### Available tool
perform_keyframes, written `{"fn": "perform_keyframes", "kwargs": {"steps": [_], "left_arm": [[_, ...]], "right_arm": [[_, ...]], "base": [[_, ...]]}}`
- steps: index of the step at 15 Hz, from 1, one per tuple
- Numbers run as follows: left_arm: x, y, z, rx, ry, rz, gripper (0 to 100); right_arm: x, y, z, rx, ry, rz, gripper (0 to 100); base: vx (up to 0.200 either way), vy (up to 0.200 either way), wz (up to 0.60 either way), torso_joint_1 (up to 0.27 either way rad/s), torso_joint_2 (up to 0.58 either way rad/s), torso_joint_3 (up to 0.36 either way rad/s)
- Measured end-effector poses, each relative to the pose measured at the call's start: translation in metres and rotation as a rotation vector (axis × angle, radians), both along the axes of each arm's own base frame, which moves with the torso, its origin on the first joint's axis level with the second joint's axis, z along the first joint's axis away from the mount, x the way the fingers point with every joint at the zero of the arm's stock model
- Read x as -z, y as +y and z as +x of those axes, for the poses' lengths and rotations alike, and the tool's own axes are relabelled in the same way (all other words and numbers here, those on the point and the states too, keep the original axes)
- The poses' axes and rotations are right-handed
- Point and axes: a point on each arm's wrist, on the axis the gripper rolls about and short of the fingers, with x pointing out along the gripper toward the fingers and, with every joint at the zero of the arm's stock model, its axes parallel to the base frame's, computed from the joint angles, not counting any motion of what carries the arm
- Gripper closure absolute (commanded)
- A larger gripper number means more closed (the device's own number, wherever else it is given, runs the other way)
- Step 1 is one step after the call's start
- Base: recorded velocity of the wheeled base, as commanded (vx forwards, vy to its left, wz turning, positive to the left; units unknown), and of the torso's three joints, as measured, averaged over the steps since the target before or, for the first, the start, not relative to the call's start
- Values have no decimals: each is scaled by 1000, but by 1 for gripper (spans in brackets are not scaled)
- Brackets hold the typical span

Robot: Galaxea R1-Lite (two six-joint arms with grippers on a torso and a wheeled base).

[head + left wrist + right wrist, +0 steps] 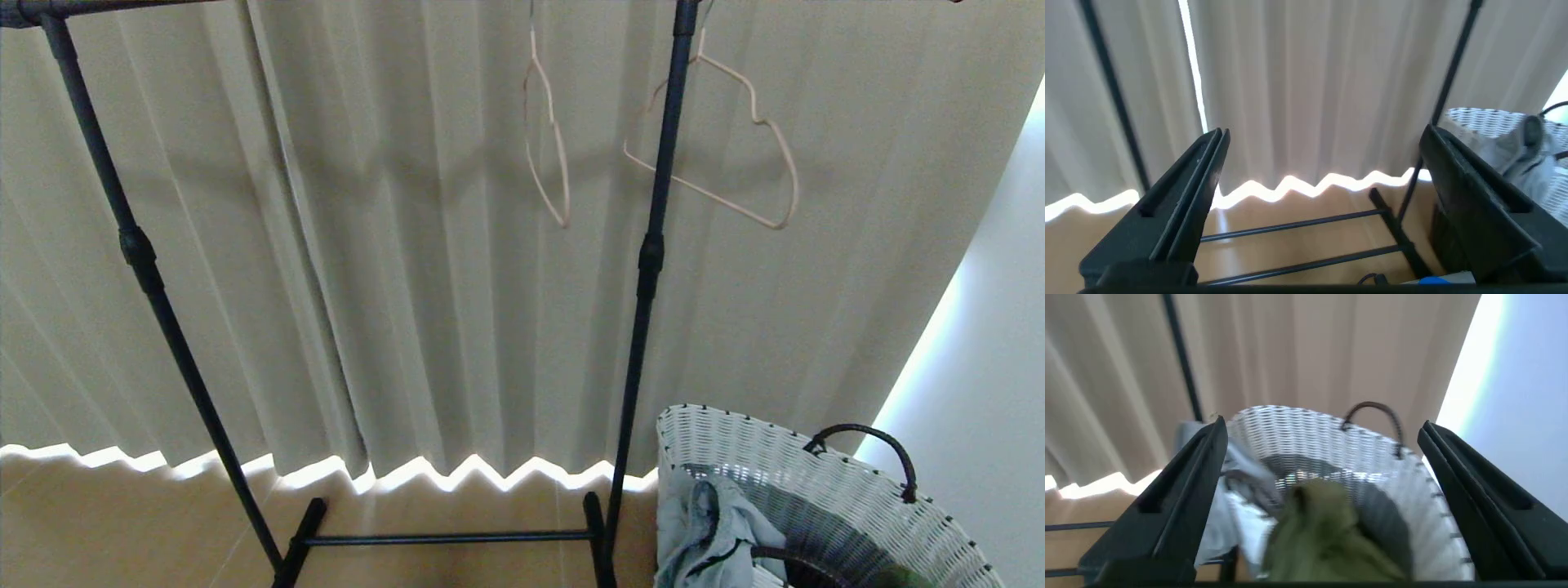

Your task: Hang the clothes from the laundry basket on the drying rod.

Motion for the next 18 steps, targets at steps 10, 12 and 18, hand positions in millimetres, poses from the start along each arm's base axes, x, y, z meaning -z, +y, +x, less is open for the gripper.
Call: {"fn": "perform_keyframes", "kwargs": {"steps": [10,12,18], "left_arm": [[0,0,0,-1,0,-1,0],[0,0,0,1,0,-2,0],[0,0,0,-1,3,-21,0]], "right_arm": [[0,0,0,-1,1,-2,0],[0,0,0,1,2,-12,0],[-4,0,-4,15,59,-110,0]], "base": [[0,0,0,0,0,0],[0,0,0,0,0,0],[0,0,0,0,0,0]]}}
